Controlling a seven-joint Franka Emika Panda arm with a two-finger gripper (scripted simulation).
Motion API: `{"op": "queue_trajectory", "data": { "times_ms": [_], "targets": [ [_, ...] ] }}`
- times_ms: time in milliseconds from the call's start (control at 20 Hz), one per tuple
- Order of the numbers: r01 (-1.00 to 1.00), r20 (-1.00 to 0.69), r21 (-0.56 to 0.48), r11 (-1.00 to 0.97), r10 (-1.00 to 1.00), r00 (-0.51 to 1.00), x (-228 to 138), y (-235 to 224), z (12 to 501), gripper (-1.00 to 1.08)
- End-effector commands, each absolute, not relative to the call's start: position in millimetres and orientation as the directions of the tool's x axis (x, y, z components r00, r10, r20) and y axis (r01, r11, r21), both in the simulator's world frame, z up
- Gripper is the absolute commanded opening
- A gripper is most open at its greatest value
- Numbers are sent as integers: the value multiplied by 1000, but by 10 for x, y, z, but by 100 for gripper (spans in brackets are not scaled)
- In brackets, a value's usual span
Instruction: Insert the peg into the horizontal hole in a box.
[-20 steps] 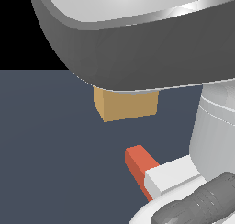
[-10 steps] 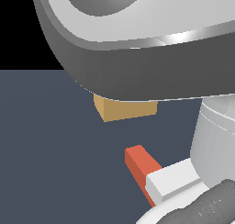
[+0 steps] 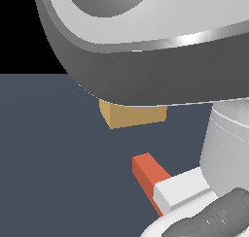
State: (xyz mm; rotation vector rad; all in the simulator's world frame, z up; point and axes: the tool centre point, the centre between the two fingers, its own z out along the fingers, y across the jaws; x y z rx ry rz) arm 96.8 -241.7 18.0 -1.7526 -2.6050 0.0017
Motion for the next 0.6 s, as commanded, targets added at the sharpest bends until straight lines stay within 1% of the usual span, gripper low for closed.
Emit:
{"op": "queue_trajectory", "data": {
  "times_ms": [0,300,550],
  "targets": [
    [926,1,-1,377,926,-377,975,-2375,207,-100],
    [928,0,0,373,928,-373,969,-2169,324,-100],
    [930,0,0,366,930,-366,963,-1810,526,-100]
  ]
}}
